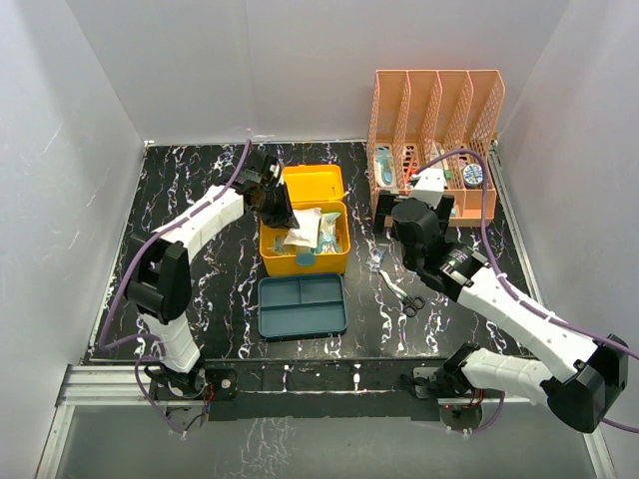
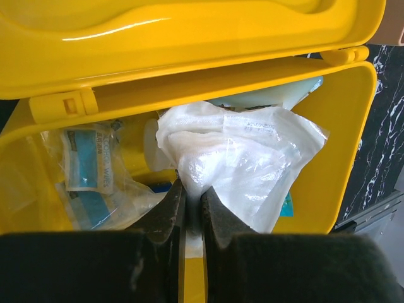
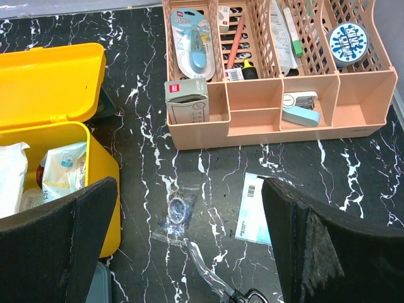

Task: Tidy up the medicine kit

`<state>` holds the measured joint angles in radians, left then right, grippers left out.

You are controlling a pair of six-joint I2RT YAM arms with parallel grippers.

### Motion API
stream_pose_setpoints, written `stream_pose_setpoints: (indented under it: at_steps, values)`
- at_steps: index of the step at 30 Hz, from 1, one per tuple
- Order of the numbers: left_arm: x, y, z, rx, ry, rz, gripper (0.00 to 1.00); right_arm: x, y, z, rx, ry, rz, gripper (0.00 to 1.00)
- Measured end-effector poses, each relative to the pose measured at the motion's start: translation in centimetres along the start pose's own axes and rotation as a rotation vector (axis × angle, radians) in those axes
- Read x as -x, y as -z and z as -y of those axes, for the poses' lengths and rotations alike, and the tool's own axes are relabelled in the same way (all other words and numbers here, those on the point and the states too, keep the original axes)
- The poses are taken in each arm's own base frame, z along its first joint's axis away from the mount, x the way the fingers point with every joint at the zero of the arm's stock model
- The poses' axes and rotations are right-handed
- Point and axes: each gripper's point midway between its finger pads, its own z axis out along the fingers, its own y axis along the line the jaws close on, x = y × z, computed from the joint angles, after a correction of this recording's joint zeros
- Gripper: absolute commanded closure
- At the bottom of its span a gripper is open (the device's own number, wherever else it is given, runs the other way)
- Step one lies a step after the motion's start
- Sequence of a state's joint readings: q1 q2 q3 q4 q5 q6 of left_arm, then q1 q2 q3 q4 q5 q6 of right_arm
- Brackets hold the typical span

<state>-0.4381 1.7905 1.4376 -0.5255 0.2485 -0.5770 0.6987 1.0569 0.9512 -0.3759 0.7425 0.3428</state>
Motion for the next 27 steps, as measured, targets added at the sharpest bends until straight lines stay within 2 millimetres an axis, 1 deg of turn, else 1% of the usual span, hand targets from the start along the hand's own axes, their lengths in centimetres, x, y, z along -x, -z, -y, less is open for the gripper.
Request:
stream_pose_setpoints:
  at_steps: [1,3,6,8,11,15,18,20,22,24,25,26,27]
  values:
    - [-0.1,-0.1,0.0,-0.001,-0.001,-0.004,0.89,0.0,0.0,0.1,-0.001,0.0,0.0,0.02]
    - [-0.4,-0.3,0.0,0.0,0.0,-0.016,0.8,0.1,0.1,0.1,-0.001,-0.001,0.001,0.02]
    - [-0.8,-0.7,-0.1,0.005,-0.004,-0.035,0.61,0.1,0.3,0.3,0.0,-0.002,0.002,0.02]
    - [-1.2,-0.8,-0.2,0.01,-0.003,-0.05,0.52,0.0,0.4,0.4,0.0,-0.004,0.003,0.02]
    - [-1.4,-0.8,-0.2,0.01,-0.008,-0.057,0.51,-0.2,0.5,0.7,-0.004,-0.002,0.001,0.02]
    - [-1.5,-0.6,-0.1,0.012,-0.02,-0.061,0.52,-0.1,0.6,0.7,-0.004,-0.006,0.002,0.02]
    - [-0.7,0.1,0.4,0.009,-0.043,-0.043,0.52,-0.1,0.6,0.7,-0.004,-0.005,0.002,0.02]
    - [0.7,1.4,1.4,-0.003,-0.075,-0.002,0.52,-0.1,0.6,0.7,-0.004,-0.005,0.002,0.02]
    - [3.0,3.7,3.0,-0.025,-0.12,0.069,0.52,-0.1,0.6,0.7,-0.004,-0.005,0.002,0.02]
    - [6.0,7.1,5.0,-0.058,-0.17,0.177,0.49,-0.1,0.6,0.7,-0.004,-0.005,0.002,0.02]
    - [7.2,8.7,5.6,-0.07,-0.191,0.229,0.48,-0.1,0.6,0.7,-0.004,-0.005,0.002,0.02]
    - [8.7,11.0,6.1,-0.084,-0.213,0.292,0.47,-0.1,0.6,0.7,-0.004,-0.005,0.002,0.02]
    - [10.1,13.5,6.2,-0.091,-0.229,0.361,0.47,-0.1,0.6,0.7,-0.004,-0.005,0.002,0.02]
